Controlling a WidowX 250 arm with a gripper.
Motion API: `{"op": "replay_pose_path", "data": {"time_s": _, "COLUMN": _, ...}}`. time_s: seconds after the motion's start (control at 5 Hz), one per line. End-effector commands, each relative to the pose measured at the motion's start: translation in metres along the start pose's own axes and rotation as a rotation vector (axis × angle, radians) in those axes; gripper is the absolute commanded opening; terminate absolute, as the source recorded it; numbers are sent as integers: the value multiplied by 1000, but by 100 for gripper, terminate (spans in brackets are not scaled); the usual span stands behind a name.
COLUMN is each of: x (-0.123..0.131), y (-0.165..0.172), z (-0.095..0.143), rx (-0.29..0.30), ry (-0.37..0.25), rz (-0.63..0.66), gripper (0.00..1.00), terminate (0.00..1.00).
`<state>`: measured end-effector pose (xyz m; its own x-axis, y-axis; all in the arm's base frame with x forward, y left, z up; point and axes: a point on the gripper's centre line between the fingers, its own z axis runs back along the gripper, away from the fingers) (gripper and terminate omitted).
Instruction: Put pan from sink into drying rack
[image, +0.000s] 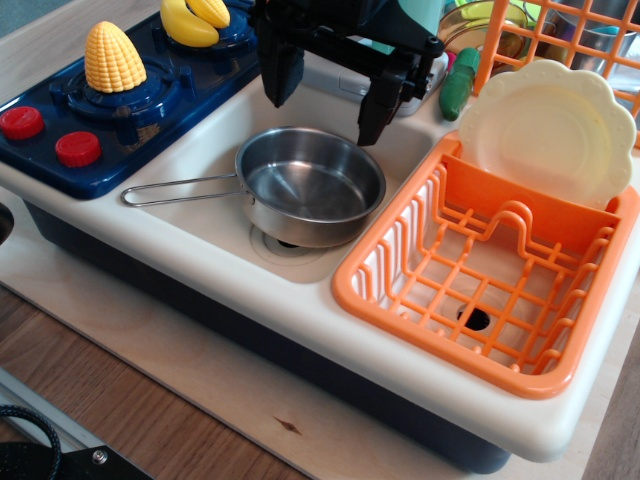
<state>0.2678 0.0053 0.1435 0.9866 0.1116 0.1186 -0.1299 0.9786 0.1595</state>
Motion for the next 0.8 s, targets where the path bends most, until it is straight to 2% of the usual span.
{"op": "replay_pose_path", "data": {"time_s": 0.0, "x": 0, "y": 0, "z": 0, "rx": 0, "ry": 0, "rz": 0, "gripper": 100, "terminate": 0}}
{"op": "replay_pose_path", "data": {"time_s": 0.2, "x": -3, "y": 5, "z": -7, "rx": 6, "ry": -116, "rz": -235, "gripper": 100, "terminate": 0}}
{"op": "replay_pose_path", "data": {"time_s": 0.4, "x": -6, "y": 13, "z": -15, "rx": -46, "ry": -170, "rz": -429, "gripper": 100, "terminate": 0}}
{"op": "replay_pose_path", "data": {"time_s": 0.6, "x": -11, "y": 11, "z": -20, "rx": -57, "ry": -232, "rz": -530, "gripper": 100, "terminate": 0}}
